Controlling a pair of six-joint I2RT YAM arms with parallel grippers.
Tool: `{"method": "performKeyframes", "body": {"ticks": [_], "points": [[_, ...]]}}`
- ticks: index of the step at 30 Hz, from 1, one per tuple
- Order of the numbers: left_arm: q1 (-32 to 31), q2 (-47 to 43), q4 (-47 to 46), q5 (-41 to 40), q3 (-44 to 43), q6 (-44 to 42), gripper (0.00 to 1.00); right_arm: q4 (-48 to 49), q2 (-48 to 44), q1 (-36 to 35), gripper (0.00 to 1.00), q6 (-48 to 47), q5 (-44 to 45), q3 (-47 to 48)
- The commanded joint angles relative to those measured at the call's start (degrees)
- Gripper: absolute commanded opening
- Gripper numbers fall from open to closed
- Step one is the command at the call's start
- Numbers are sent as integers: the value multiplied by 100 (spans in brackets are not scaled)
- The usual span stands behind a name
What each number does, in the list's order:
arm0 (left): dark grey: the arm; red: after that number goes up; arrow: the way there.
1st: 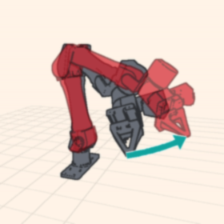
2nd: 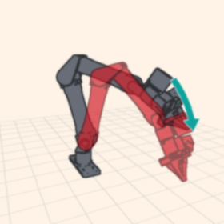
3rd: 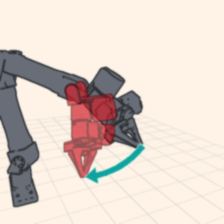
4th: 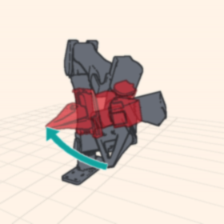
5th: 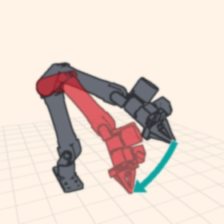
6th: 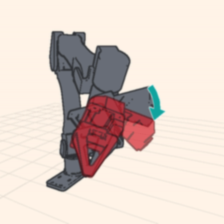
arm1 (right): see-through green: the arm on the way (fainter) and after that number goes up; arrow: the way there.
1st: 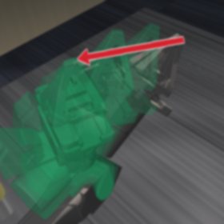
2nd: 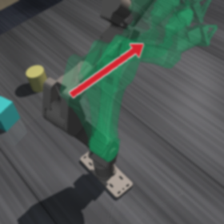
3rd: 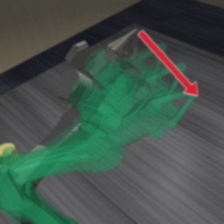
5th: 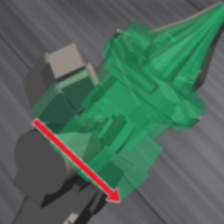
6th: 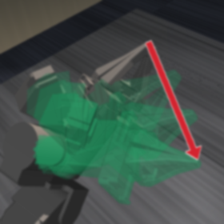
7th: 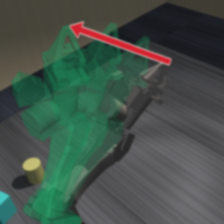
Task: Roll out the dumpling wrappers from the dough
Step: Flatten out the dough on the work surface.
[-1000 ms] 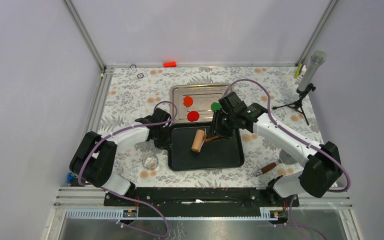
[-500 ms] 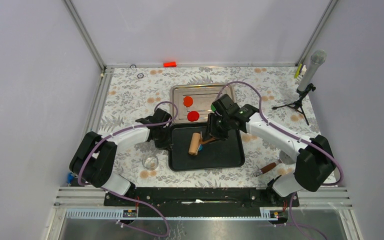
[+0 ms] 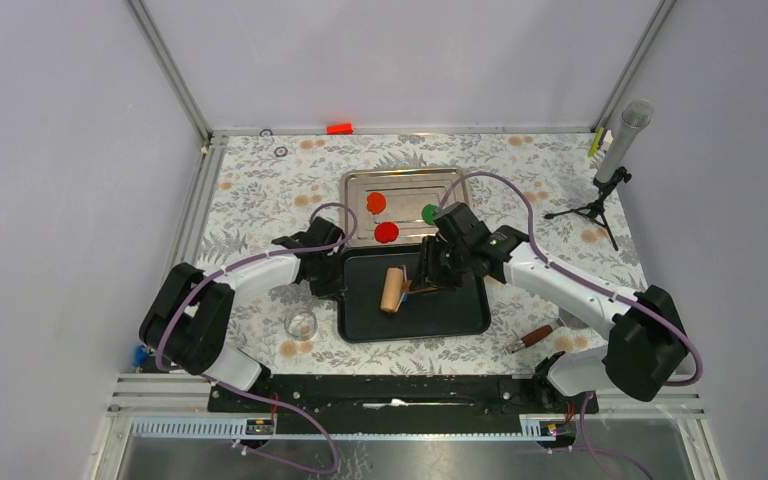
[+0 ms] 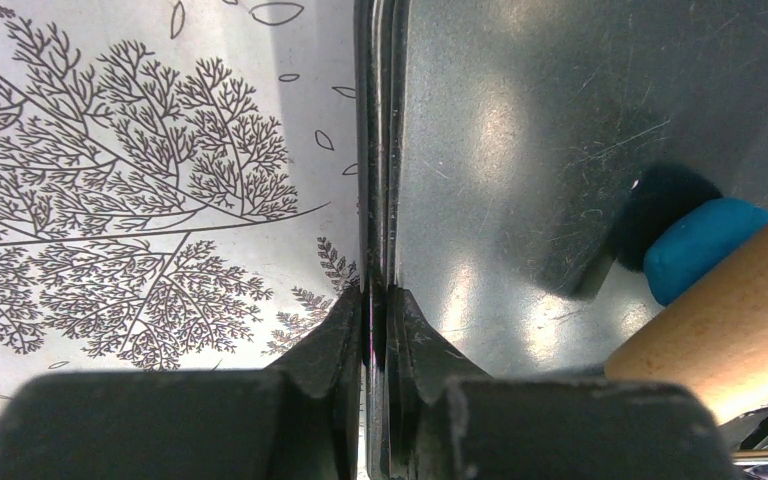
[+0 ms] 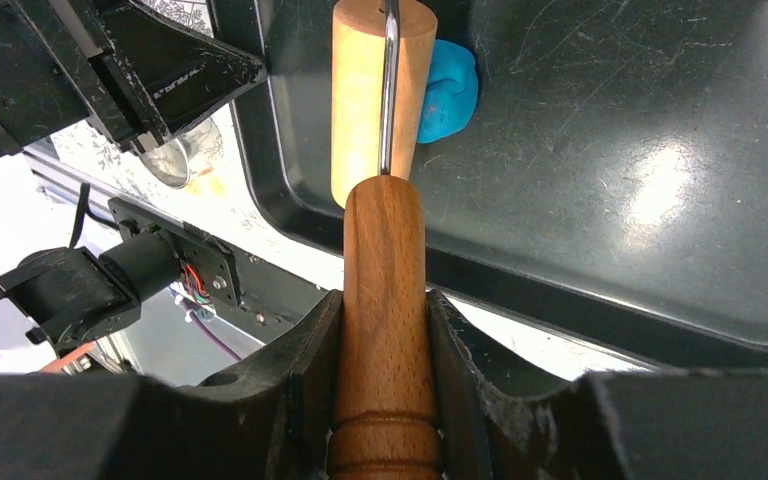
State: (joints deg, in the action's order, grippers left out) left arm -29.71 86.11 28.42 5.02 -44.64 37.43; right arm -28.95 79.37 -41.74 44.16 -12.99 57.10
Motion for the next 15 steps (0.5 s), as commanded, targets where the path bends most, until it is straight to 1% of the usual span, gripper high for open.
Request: {"method": "performKeyframes", "body": {"ticks": [1,7,11,15], "points": [[-35,21,293,-147,-71,-256,0,-802,-5,71,0,-283,170,477],[-48,-11,287,-93,-37,-282,0,-935,31,68,0,-325,-22,1376],[-52,-40,286,-85,-1,-310,0,-975,43,69,0,-317,-51,1566],[-61,-41,278,-63,2,-312,0,-1040,115,70,0,-336,36,1561]]}}
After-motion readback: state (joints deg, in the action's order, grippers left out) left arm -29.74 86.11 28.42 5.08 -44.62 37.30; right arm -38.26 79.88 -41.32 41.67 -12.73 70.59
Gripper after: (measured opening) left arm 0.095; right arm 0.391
